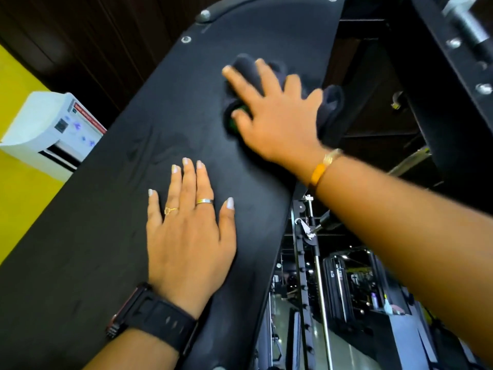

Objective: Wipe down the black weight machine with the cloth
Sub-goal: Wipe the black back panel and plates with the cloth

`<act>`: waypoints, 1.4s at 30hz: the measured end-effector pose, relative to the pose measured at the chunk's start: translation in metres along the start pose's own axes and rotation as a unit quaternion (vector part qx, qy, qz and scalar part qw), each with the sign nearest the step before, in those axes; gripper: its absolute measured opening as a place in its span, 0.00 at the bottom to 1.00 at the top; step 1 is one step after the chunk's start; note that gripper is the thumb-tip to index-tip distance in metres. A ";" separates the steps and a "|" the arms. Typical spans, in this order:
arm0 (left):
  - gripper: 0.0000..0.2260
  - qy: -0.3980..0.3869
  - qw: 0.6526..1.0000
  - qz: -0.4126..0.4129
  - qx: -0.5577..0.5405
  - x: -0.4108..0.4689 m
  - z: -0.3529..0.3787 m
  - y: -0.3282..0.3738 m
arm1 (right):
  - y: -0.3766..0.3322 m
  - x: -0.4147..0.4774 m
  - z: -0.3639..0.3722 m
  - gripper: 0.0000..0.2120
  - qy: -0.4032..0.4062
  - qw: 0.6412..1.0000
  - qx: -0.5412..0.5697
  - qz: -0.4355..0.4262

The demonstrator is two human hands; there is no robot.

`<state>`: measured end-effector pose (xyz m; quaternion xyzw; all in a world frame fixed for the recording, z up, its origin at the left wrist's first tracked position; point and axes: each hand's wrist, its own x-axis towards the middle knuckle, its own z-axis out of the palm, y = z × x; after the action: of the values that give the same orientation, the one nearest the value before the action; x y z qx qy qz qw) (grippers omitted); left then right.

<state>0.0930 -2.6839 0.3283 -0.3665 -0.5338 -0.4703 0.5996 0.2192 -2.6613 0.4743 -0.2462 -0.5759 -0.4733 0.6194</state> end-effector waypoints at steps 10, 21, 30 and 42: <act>0.29 -0.008 1.000 -0.003 -0.014 0.000 -0.003 0.002 | -0.031 -0.121 -0.005 0.35 0.081 0.901 0.381 0.192; 0.24 0.001 0.988 0.132 -0.079 0.000 -0.007 0.003 | 0.034 -0.022 0.010 0.35 0.166 0.714 0.582 0.353; 0.24 -0.024 0.983 0.140 -0.120 0.001 -0.004 0.001 | 0.016 -0.060 0.033 0.31 0.127 0.610 0.632 0.460; 0.24 -0.042 0.980 0.137 -0.138 0.001 -0.007 -0.001 | -0.101 -0.237 -0.001 0.33 0.146 0.664 0.608 0.410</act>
<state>0.0943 -2.6904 0.3278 -0.5348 -0.4328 -0.4375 0.5790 0.1589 -2.6341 0.2254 0.0455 -0.4789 0.2536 0.8392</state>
